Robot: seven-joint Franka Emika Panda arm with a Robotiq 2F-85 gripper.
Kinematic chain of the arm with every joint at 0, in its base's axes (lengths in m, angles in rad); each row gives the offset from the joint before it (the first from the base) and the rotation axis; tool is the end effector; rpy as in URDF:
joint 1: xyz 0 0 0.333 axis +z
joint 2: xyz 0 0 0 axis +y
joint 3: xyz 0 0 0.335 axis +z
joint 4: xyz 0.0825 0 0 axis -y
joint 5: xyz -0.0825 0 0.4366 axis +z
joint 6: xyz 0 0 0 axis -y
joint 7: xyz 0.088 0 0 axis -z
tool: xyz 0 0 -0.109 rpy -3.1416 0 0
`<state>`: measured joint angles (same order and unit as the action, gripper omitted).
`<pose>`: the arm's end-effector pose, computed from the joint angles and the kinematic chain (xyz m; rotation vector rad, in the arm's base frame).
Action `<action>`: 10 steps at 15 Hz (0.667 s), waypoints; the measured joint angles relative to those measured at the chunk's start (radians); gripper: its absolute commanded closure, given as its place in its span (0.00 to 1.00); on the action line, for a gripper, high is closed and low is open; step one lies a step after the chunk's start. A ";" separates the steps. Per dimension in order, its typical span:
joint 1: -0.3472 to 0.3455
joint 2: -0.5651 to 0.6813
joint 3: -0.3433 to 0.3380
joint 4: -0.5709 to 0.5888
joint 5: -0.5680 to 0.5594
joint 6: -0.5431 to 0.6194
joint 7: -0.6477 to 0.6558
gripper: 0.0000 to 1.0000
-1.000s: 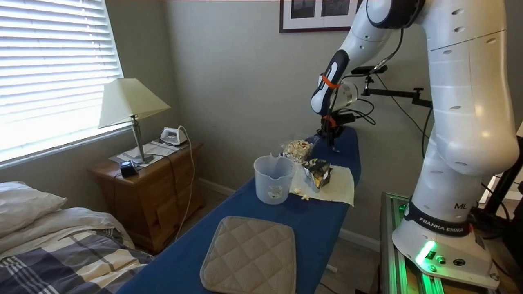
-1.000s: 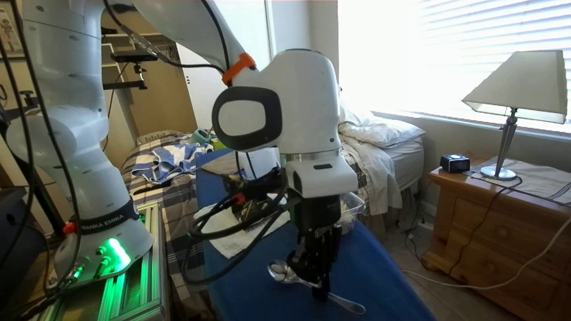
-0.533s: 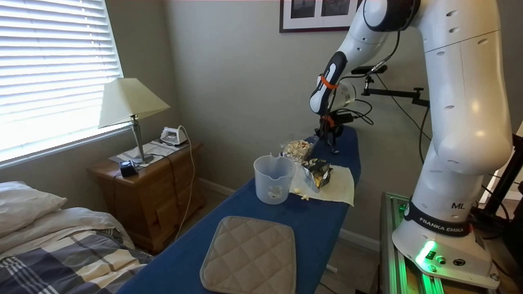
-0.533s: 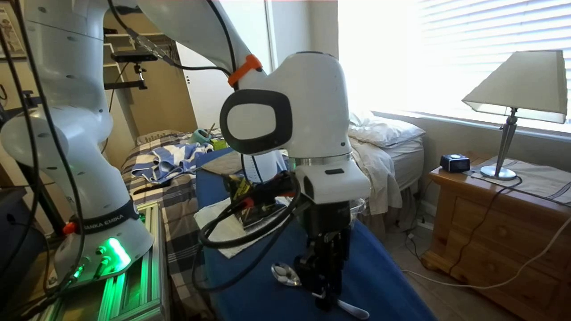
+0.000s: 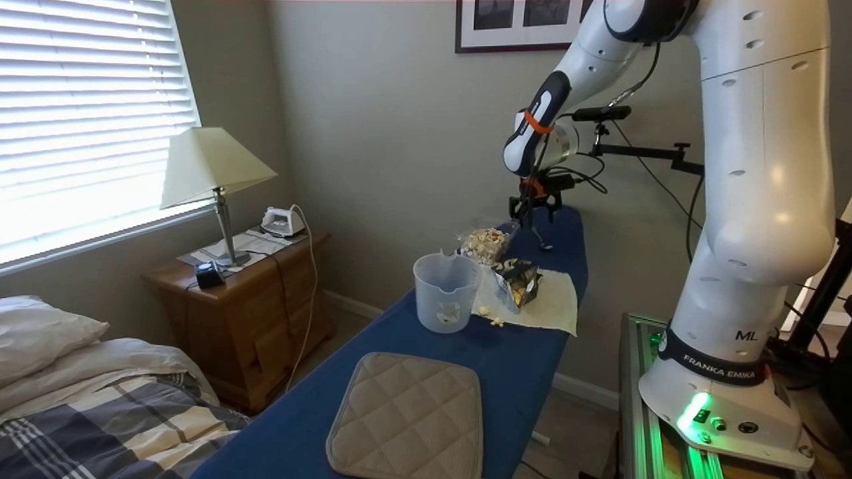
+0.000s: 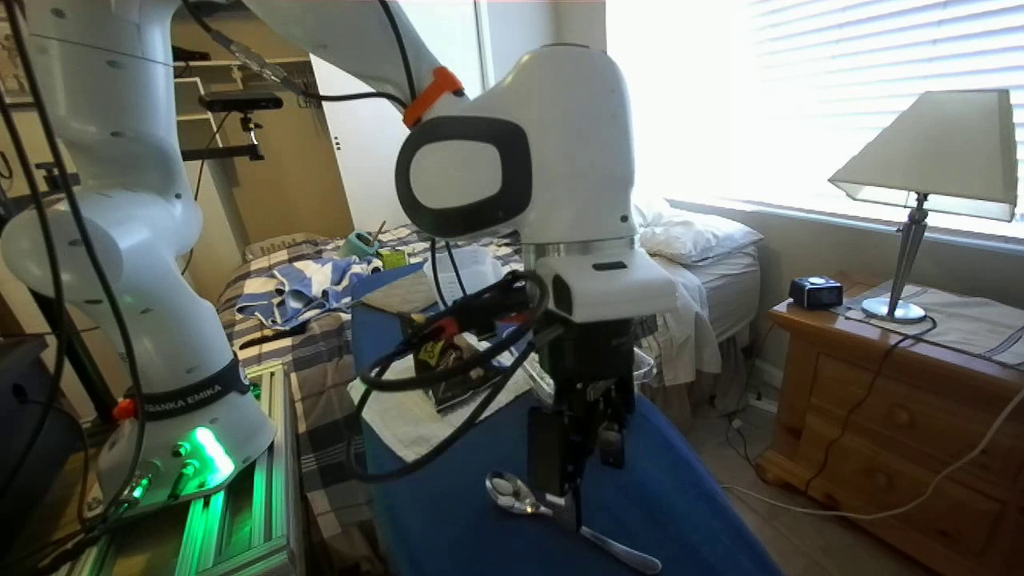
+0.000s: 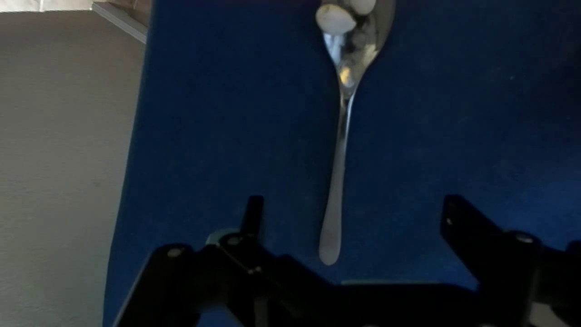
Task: Get some of the contents of the clear bowl using the silver spoon
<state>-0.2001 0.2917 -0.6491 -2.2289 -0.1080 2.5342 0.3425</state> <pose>0.3899 -0.4452 0.2498 2.4839 -1.4857 0.0049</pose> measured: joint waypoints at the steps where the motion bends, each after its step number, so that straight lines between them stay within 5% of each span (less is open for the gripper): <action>1: 0.001 -0.023 0.001 0.006 -0.009 -0.038 0.000 0.00; 10: -0.024 -0.278 0.087 0.035 -0.115 -0.282 0.020 0.00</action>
<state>-0.2239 0.0137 -0.5625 -2.1938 -0.2229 2.2525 0.3625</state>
